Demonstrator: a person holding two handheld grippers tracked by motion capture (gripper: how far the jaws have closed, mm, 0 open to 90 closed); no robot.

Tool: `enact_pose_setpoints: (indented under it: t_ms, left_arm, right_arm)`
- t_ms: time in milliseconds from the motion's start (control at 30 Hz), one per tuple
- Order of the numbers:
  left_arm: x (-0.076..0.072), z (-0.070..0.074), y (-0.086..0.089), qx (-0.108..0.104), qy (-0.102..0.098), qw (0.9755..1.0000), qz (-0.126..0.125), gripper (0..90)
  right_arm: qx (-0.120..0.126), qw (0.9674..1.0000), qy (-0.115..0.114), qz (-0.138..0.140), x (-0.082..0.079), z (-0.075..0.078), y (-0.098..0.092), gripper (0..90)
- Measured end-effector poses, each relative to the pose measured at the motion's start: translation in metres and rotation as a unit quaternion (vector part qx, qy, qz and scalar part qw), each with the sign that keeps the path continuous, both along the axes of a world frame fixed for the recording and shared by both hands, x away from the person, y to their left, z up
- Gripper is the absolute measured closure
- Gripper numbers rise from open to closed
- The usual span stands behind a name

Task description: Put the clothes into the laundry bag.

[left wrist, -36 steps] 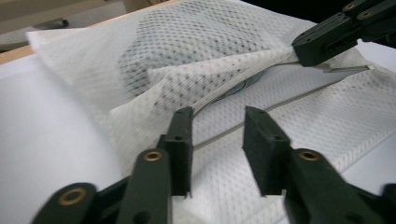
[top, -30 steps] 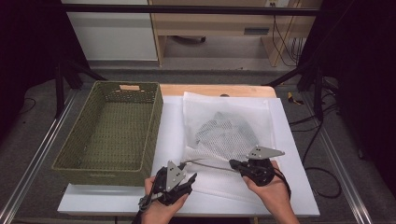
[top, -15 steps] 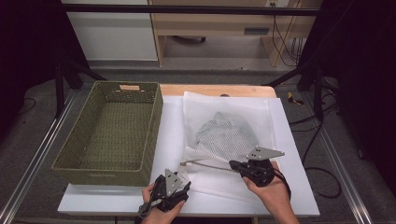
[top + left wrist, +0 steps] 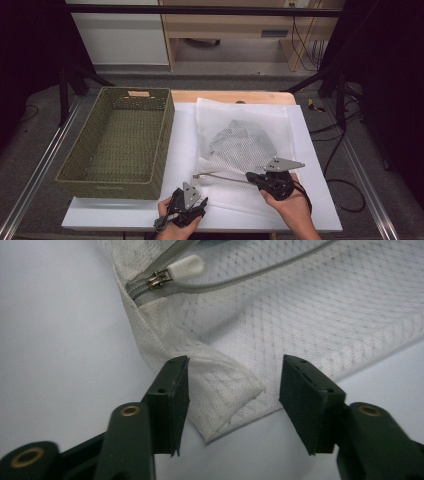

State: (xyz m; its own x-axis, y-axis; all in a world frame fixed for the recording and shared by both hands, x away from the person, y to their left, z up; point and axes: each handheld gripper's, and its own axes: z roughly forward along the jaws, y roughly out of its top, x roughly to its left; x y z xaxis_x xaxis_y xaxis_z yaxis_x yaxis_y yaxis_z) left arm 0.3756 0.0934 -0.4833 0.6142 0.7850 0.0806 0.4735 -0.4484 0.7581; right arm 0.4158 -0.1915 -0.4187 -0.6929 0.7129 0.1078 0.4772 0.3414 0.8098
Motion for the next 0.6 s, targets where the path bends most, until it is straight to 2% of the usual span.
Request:
enact_pose_setpoints:
  t_ms: [233, 367, 500, 600]
  left_arm:
    - [0.007, -0.001, 0.004, -0.012, 0.009, 0.9999, -0.003, 58.4]
    - [0.011, -0.001, 0.007, -0.012, 0.016, 0.9998, -0.007, 69.3]
    - [0.015, 0.000, 0.013, -0.028, 0.025, 0.9993, -0.006, 86.7]
    - [0.014, 0.001, 0.015, -0.034, 0.029, 0.9990, -0.005, 89.6]
  right_arm:
    - [0.000, 1.0000, 0.002, 0.001, 0.001, 0.000, 0.000, 89.2]
    - [0.000, 1.0000, 0.001, 0.001, 0.001, -0.001, -0.001, 89.2]
    - [0.000, 1.0000, 0.001, 0.000, 0.001, -0.001, 0.000, 89.2]
    - [0.000, 1.0000, 0.001, -0.001, 0.001, -0.002, 0.000, 89.2]
